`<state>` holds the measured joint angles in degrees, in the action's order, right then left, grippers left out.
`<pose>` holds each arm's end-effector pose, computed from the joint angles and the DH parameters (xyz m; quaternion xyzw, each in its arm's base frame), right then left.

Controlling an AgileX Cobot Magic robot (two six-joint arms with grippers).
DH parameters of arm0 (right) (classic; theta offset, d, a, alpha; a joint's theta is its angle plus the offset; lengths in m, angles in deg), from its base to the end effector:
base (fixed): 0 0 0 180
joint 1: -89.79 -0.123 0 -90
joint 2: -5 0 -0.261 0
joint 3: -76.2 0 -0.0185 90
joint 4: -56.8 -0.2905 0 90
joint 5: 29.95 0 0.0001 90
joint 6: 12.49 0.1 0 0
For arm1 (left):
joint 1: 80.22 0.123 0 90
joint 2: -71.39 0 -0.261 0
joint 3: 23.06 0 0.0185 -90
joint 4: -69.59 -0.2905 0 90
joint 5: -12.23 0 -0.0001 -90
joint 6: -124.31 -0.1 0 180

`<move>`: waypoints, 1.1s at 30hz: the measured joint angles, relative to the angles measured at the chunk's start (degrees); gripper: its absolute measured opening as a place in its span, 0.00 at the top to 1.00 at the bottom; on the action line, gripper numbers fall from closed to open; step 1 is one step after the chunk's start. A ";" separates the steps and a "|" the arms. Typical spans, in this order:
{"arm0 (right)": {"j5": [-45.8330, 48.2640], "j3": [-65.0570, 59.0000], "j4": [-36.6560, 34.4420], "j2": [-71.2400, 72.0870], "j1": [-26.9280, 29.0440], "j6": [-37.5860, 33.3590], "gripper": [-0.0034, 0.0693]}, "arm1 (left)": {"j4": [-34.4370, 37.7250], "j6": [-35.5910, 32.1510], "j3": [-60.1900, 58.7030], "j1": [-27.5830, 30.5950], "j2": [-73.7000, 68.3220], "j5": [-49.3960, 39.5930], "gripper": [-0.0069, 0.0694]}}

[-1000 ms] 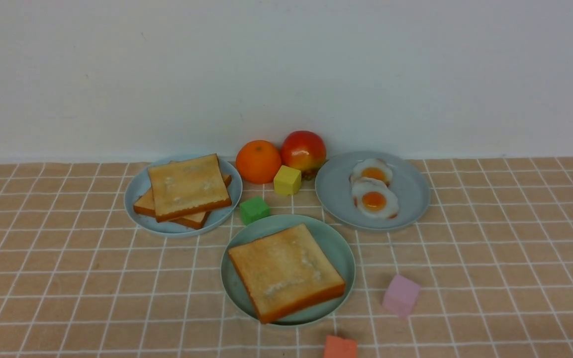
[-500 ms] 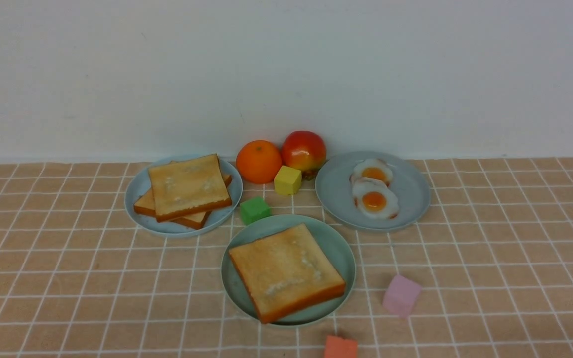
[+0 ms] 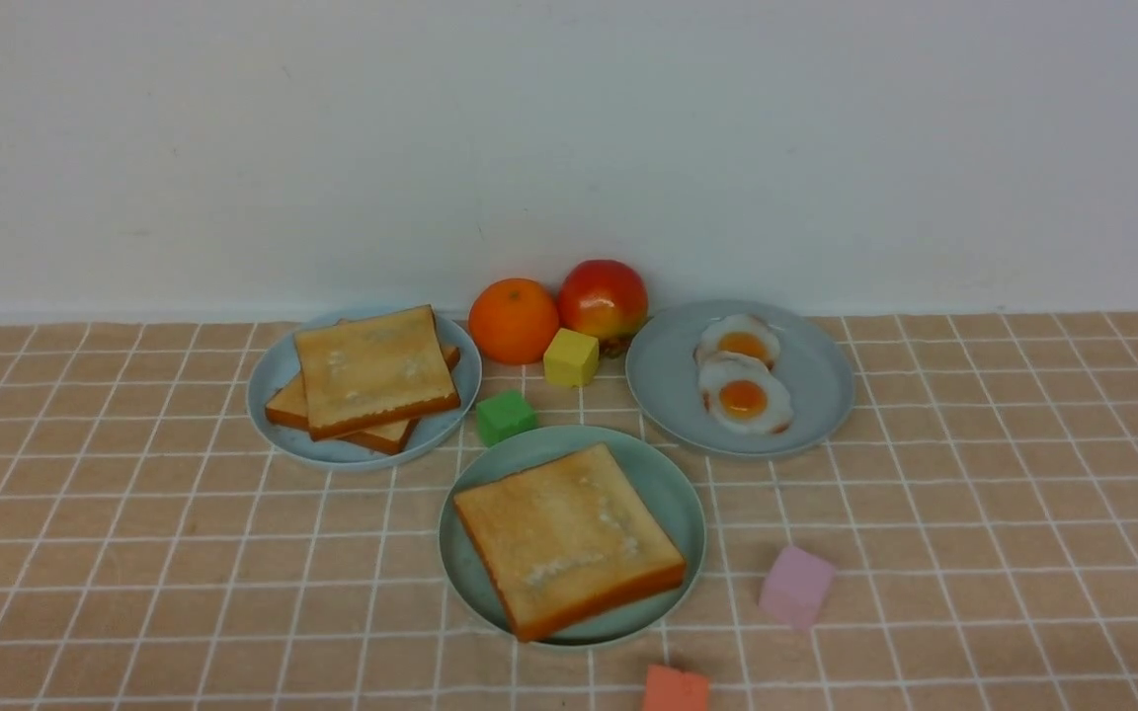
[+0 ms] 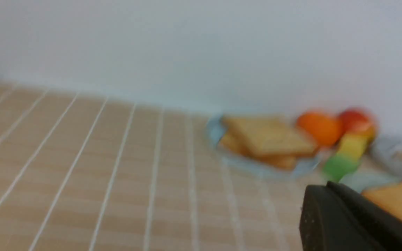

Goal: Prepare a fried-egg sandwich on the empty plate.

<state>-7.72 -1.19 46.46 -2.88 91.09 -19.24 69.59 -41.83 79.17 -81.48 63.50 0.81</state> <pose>0.1249 0.0040 0.1716 0.0089 0.8045 0.0353 0.5928 0.1289 -0.0028 0.1868 -0.0822 0.7449 -0.0871 0.6563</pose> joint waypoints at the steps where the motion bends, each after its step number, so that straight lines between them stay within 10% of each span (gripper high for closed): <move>1: 0.00 0.00 0.00 0.00 0.00 0.00 0.92 | 0.44 0.00 -0.15 0.71 0.00 -3.72 0.93; 33: 0.00 0.00 0.00 0.00 0.00 -0.42 0.87 | 0.64 0.00 -0.49 1.07 0.00 -10.16 0.93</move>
<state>-7.72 -1.19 46.46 -2.88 91.09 -19.66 70.23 -41.83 78.68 -80.41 63.50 -9.34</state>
